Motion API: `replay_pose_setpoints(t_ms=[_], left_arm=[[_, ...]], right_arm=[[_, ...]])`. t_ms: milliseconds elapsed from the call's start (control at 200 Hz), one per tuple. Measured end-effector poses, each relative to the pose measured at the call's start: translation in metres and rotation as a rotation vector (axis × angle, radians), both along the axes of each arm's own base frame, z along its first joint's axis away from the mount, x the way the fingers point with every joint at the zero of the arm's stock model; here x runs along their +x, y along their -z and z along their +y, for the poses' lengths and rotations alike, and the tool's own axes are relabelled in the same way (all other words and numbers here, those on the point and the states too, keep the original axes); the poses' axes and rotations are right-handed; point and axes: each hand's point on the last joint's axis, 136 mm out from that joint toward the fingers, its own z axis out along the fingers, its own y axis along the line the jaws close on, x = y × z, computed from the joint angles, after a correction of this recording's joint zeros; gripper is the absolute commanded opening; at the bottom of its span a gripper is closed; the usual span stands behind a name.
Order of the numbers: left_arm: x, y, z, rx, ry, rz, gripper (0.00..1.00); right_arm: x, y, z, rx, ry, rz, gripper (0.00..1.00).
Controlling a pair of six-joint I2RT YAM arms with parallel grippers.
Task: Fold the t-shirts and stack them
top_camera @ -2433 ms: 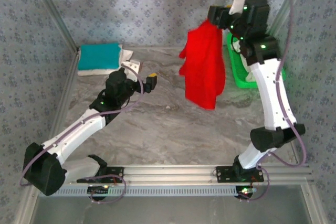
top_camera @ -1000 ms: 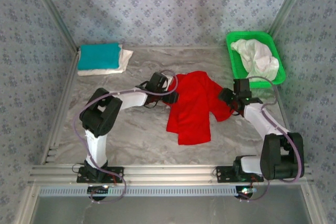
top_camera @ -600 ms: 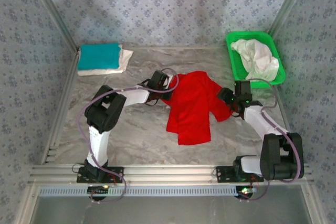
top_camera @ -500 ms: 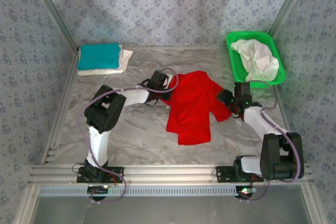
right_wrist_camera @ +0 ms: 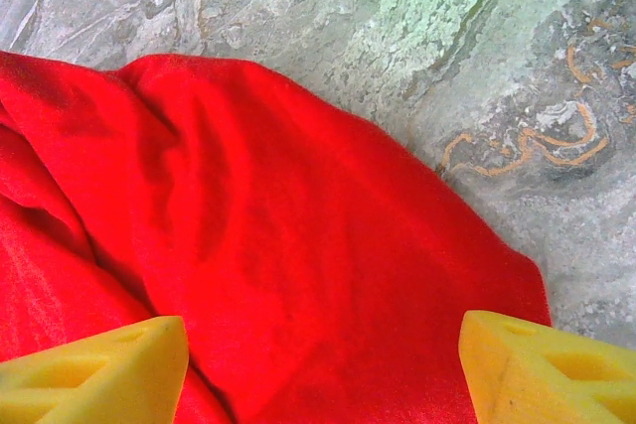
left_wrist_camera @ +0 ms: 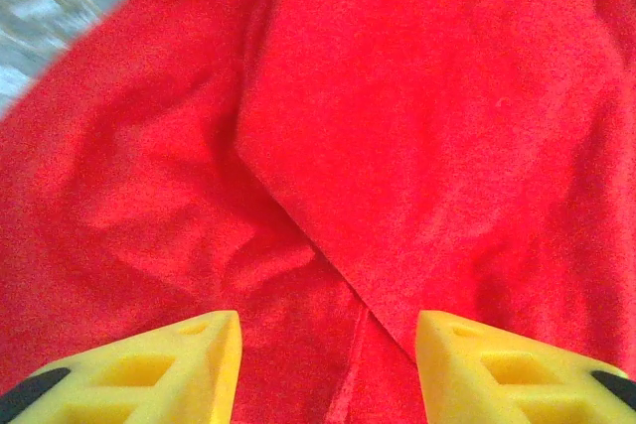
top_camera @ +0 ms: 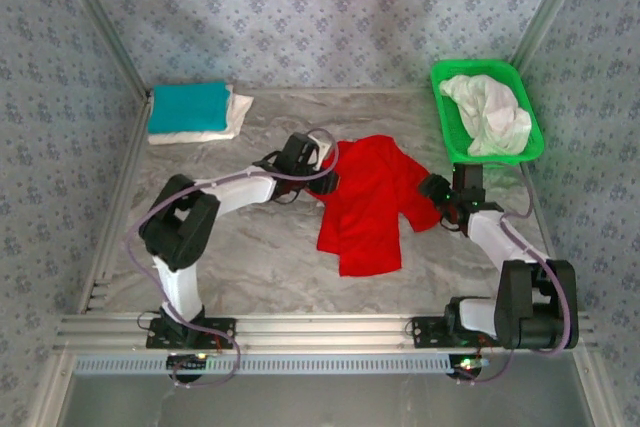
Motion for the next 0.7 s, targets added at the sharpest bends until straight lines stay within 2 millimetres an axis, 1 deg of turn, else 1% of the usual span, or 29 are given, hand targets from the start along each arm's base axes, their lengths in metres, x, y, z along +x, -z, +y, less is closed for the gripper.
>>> replay_pose_setpoints(t_ms=[60, 145, 160, 180, 210, 230, 335, 395, 510, 615, 700], left_arm=[[-0.001, 0.018, -0.003, 0.022, 0.013, 0.031, 0.53], [-0.001, 0.038, -0.004, 0.052, 0.021, 0.064, 0.48], [-0.001, 0.041, -0.004, 0.056, 0.022, 0.068, 0.46], [0.000, 0.043, -0.004, 0.060, 0.024, 0.071, 0.41], [0.001, 0.046, -0.005, 0.066, 0.028, 0.072, 0.29], [0.002, 0.047, -0.006, 0.067, 0.025, 0.073, 0.24], [0.008, 0.043, -0.009, 0.068, 0.029, 0.053, 0.13], [0.011, 0.041, -0.009, 0.069, 0.025, 0.045, 0.00], [0.014, 0.039, -0.007, 0.088, 0.018, 0.032, 0.00], [0.016, 0.039, -0.001, 0.116, -0.002, 0.025, 0.00], [0.017, 0.028, 0.005, 0.136, -0.020, 0.002, 0.00]], right_arm=[[0.001, -0.001, 0.000, 0.000, 0.000, -0.006, 0.76], [0.002, -0.003, 0.000, -0.001, 0.001, -0.015, 0.77], [0.002, -0.004, -0.001, -0.003, 0.003, -0.017, 0.78], [0.002, -0.005, -0.001, -0.005, 0.004, -0.021, 0.78], [0.002, -0.007, -0.002, -0.007, 0.005, -0.027, 0.78], [0.002, -0.008, -0.002, -0.008, 0.007, -0.032, 0.78], [0.002, -0.015, -0.004, -0.017, 0.011, -0.054, 0.79], [0.002, -0.016, -0.005, -0.018, 0.014, -0.060, 0.79], [-0.001, -0.011, -0.008, -0.017, 0.025, -0.050, 0.79], [-0.004, -0.005, -0.010, -0.016, 0.029, -0.033, 0.79], [-0.004, -0.001, -0.008, -0.011, 0.024, -0.021, 0.79]])
